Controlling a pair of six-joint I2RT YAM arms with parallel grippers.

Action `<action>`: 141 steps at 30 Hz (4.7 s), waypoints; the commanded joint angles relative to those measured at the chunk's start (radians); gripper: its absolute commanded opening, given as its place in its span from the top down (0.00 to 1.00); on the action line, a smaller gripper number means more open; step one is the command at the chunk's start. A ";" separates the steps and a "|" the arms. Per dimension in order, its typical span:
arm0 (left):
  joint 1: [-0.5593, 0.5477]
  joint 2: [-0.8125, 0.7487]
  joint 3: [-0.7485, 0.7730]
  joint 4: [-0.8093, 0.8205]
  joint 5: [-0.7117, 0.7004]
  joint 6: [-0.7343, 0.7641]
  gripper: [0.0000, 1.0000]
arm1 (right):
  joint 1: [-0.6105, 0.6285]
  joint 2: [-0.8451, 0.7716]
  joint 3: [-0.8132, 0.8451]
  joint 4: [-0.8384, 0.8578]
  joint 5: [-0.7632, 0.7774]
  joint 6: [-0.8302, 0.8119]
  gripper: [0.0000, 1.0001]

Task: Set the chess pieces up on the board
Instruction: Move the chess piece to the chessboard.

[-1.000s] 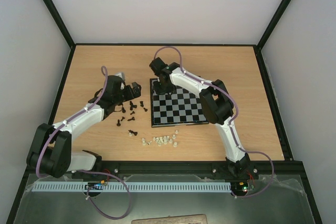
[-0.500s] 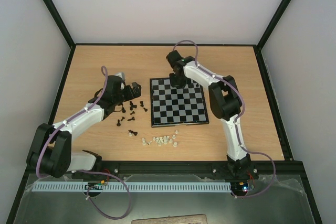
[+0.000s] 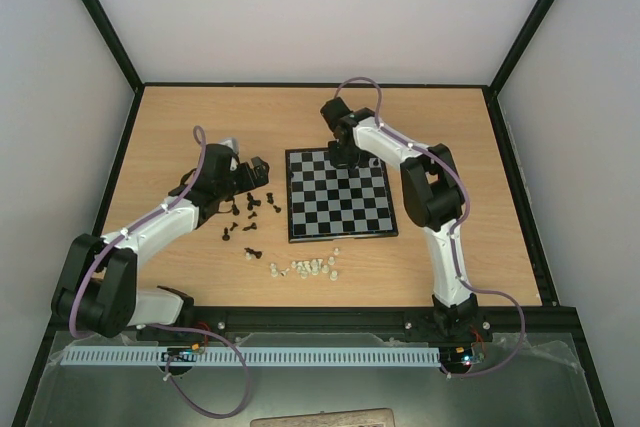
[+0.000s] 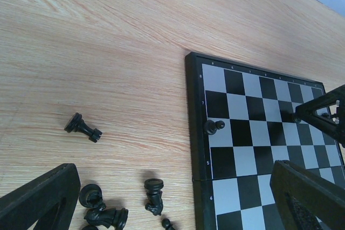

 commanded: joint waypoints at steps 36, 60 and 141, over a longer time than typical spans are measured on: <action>0.044 -0.046 -0.010 -0.050 -0.084 -0.021 0.00 | 0.188 0.017 0.162 -0.024 -0.186 -0.026 0.67; 0.064 -0.057 -0.030 -0.036 -0.065 -0.017 0.01 | 0.228 0.164 0.309 -0.094 -0.188 -0.034 0.77; 0.029 0.034 0.097 -0.477 -0.071 -0.118 0.01 | 0.097 -0.219 -0.084 0.013 -0.174 -0.003 0.71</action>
